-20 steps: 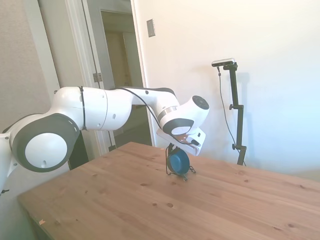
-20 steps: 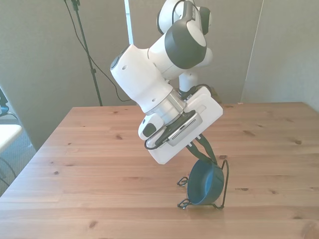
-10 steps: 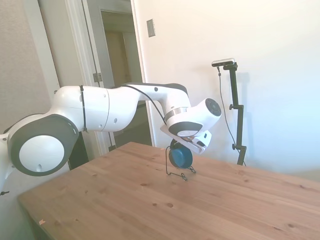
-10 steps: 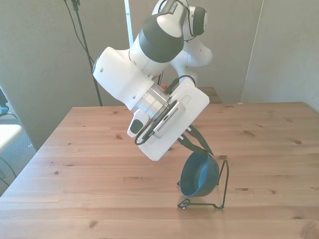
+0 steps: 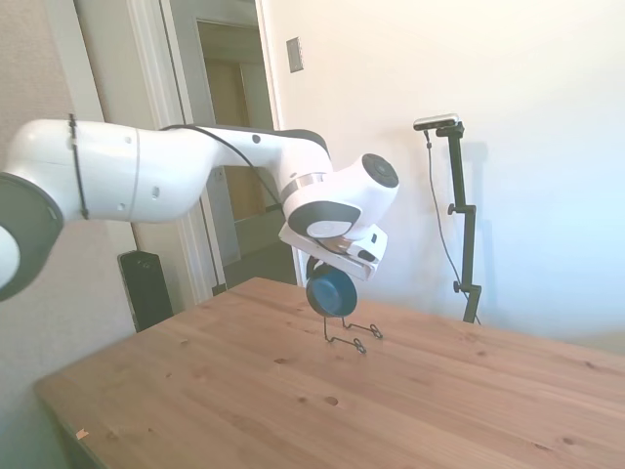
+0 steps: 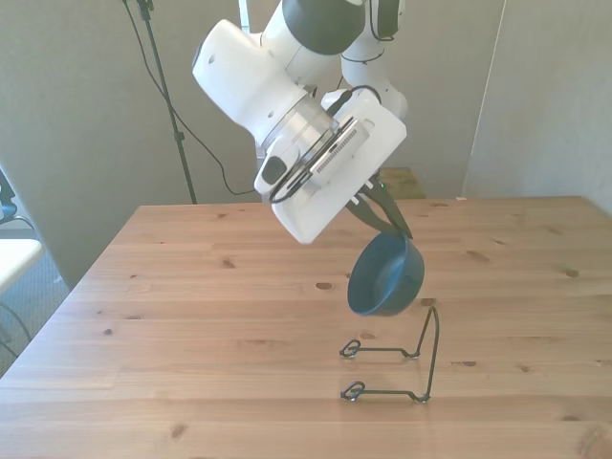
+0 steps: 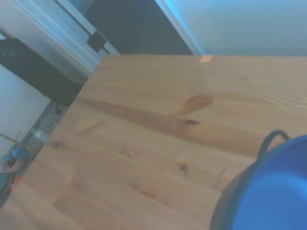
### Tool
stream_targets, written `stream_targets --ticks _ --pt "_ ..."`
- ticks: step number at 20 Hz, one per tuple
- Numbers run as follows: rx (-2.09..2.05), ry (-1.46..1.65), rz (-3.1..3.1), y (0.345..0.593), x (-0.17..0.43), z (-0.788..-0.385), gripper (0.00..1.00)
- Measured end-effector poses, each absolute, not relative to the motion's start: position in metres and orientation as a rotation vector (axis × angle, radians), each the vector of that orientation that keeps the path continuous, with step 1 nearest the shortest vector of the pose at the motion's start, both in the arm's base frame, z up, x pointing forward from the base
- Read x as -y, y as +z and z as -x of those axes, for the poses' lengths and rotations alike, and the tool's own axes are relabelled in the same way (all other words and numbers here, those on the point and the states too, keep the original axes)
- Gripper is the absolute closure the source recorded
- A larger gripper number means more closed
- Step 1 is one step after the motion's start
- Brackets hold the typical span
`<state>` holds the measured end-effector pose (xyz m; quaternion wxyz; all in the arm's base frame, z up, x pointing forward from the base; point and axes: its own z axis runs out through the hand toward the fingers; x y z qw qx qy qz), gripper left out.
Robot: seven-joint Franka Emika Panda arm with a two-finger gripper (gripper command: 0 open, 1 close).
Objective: Unload the bowl
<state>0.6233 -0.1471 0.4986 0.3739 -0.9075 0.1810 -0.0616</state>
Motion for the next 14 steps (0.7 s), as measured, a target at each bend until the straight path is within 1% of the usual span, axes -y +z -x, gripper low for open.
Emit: stream_targets --ticks 2,4,7,11,14 --pt "-0.458 -0.167 2.383 0.502 0.136 -0.603 1.00" --pt "-0.448 -0.168 2.452 0.495 0.121 -0.585 1.00" --pt "-0.437 -0.158 2.546 0.471 0.095 -0.567 1.00" --pt "-0.451 -0.092 2.654 0.435 0.069 -0.558 1.00" --pt "-0.426 -0.035 2.751 0.419 0.053 -0.552 1.00"
